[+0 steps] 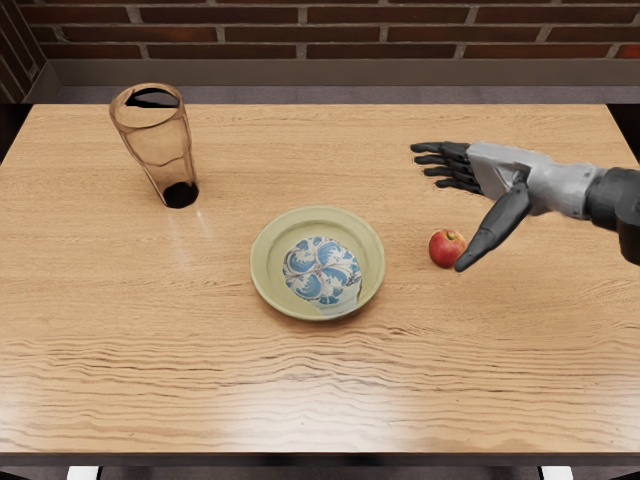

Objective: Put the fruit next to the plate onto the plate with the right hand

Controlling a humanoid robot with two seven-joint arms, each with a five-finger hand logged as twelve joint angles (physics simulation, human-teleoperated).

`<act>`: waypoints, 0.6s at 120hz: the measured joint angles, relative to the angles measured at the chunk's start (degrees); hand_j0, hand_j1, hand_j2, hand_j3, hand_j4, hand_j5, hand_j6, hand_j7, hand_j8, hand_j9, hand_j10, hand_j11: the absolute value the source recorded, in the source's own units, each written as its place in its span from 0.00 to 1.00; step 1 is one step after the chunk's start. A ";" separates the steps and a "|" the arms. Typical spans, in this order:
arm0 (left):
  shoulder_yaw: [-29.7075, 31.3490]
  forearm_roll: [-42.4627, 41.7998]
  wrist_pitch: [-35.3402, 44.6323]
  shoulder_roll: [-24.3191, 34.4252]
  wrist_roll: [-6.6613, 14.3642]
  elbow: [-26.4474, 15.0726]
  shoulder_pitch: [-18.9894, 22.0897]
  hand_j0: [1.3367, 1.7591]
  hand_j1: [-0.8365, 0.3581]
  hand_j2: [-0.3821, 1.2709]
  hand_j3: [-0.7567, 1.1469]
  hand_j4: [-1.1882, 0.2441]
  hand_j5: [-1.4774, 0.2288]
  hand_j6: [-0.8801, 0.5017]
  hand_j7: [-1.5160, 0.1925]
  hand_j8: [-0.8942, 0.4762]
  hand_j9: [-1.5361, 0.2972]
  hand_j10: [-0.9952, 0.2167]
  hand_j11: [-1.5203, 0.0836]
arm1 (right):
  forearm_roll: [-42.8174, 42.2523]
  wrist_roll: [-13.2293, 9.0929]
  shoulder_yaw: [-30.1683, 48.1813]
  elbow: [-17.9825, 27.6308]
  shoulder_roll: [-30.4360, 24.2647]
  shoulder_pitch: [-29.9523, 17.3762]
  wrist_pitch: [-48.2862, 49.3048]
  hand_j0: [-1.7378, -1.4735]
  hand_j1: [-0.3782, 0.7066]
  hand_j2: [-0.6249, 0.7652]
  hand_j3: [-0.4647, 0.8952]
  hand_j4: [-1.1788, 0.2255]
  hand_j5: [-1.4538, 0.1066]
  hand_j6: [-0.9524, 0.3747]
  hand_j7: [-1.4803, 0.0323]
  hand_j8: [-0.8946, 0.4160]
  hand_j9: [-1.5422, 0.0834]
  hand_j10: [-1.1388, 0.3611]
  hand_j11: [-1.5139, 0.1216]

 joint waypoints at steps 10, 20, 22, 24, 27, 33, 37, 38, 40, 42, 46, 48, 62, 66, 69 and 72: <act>0.00 0.00 0.00 0.00 0.00 0.00 0.00 0.76 0.99 0.23 0.40 0.83 0.87 0.64 0.89 0.65 0.84 0.82 0.95 | -9.29 0.00 -3.89 0.99 0.17 2.22 -3.82 0.30 0.09 0.44 0.34 0.80 0.88 0.67 0.93 0.64 0.90 0.72 0.88; 0.00 0.00 0.00 0.00 0.00 0.00 0.00 0.76 0.99 0.23 0.40 0.83 0.87 0.64 0.89 0.65 0.84 0.82 0.95 | -15.41 0.00 -9.41 1.44 -0.15 4.95 -8.27 0.30 0.09 0.44 0.34 0.80 0.88 0.67 0.93 0.64 0.90 0.72 0.88; 0.00 0.00 0.00 0.00 0.00 0.00 0.00 0.76 0.99 0.23 0.40 0.83 0.87 0.64 0.89 0.65 0.84 0.82 0.95 | -16.15 0.00 -10.23 1.49 -0.19 5.28 -8.98 0.30 0.10 0.44 0.34 0.79 0.88 0.67 0.93 0.63 0.90 0.72 0.88; 0.00 0.00 0.00 0.00 0.00 0.00 0.00 0.76 0.99 0.23 0.40 0.83 0.87 0.64 0.89 0.65 0.84 0.82 0.95 | -16.78 0.00 -10.91 1.54 -0.21 5.54 -9.59 0.30 0.09 0.44 0.34 0.80 0.88 0.67 0.93 0.64 0.90 0.72 0.88; 0.00 0.00 0.00 0.00 0.00 0.00 0.00 0.76 0.99 0.23 0.40 0.83 0.87 0.64 0.89 0.65 0.84 0.82 0.95 | -17.55 0.00 -11.75 1.60 -0.17 5.75 -10.35 0.30 0.09 0.44 0.34 0.80 0.88 0.67 0.93 0.64 0.90 0.72 0.88; 0.00 0.00 0.00 0.00 0.00 0.00 0.00 0.76 0.99 0.23 0.40 0.83 0.87 0.64 0.89 0.65 0.84 0.82 0.95 | -18.64 0.00 -12.81 1.67 0.14 5.08 -11.49 0.30 0.09 0.44 0.34 0.80 0.89 0.68 0.93 0.64 0.91 0.72 0.88; 0.00 0.00 0.00 0.00 0.00 0.00 0.00 0.76 0.99 0.23 0.40 0.83 0.87 0.64 0.89 0.65 0.84 0.82 0.95 | -19.12 0.00 -13.18 1.69 0.40 4.33 -12.12 0.30 0.08 0.44 0.34 0.80 0.89 0.68 0.93 0.64 0.91 0.72 0.89; 0.00 0.00 0.00 0.00 0.00 0.00 0.00 0.76 0.99 0.23 0.40 0.83 0.87 0.64 0.89 0.65 0.84 0.82 0.95 | -19.21 0.00 -13.25 1.69 0.45 4.17 -12.24 0.30 0.08 0.44 0.34 0.80 0.89 0.68 0.94 0.64 0.91 0.73 0.89; 0.00 0.00 0.00 0.00 0.00 0.00 0.00 0.76 0.99 0.23 0.40 0.83 0.87 0.64 0.89 0.65 0.84 0.82 0.95 | -19.38 0.00 -13.39 1.70 0.54 3.87 -12.42 0.30 0.08 0.44 0.34 0.80 0.89 0.68 0.94 0.64 0.91 0.73 0.89; 0.00 0.00 0.00 0.00 0.00 0.00 0.00 0.76 0.99 0.23 0.40 0.83 0.87 0.64 0.89 0.65 0.84 0.82 0.95 | -19.51 0.00 -13.53 1.69 0.60 3.61 -12.53 0.30 0.08 0.44 0.34 0.80 0.89 0.68 0.94 0.65 0.91 0.73 0.89; 0.00 0.00 0.00 0.00 0.00 0.00 0.00 0.76 0.99 0.23 0.40 0.83 0.87 0.64 0.89 0.65 0.84 0.82 0.95 | -19.70 0.00 -13.73 1.67 0.61 3.23 -12.67 0.30 0.08 0.44 0.34 0.81 0.89 0.68 0.94 0.65 0.91 0.73 0.89; 0.00 0.00 0.00 0.00 0.00 0.00 0.00 0.76 0.99 0.23 0.40 0.83 0.87 0.64 0.89 0.65 0.84 0.82 0.95 | -19.78 0.00 -13.81 1.66 0.64 3.08 -12.74 0.30 0.08 0.44 0.34 0.81 0.89 0.68 0.94 0.65 0.91 0.73 0.89; 0.00 0.00 0.00 0.00 0.00 0.00 0.00 0.76 0.99 0.23 0.40 0.83 0.87 0.64 0.89 0.65 0.84 0.82 0.95 | -20.16 0.00 -14.70 1.66 1.01 3.56 -13.68 0.30 0.07 0.44 0.34 0.81 0.90 0.68 0.94 0.65 0.91 0.73 0.89; 0.00 0.00 0.00 0.00 0.00 0.00 0.00 0.76 0.99 0.23 0.40 0.83 0.87 0.64 0.89 0.65 0.84 0.82 0.95 | -20.23 0.00 -15.58 1.67 1.12 4.46 -14.49 0.30 0.08 0.44 0.34 0.81 0.89 0.68 0.94 0.65 0.91 0.73 0.89; 0.00 0.00 0.00 0.00 0.00 0.00 0.00 0.76 0.99 0.23 0.40 0.83 0.87 0.64 0.89 0.65 0.84 0.82 0.95 | -20.27 0.00 -16.56 1.68 1.17 5.25 -15.30 0.30 0.08 0.44 0.34 0.81 0.89 0.68 0.94 0.65 0.91 0.73 0.89; 0.00 0.00 0.00 0.00 0.00 0.00 0.00 0.76 0.99 0.23 0.40 0.83 0.87 0.64 0.89 0.65 0.84 0.82 0.95 | -20.31 0.00 -17.73 1.69 1.19 6.10 -16.39 0.30 0.08 0.44 0.34 0.81 0.89 0.68 0.94 0.65 0.91 0.73 0.89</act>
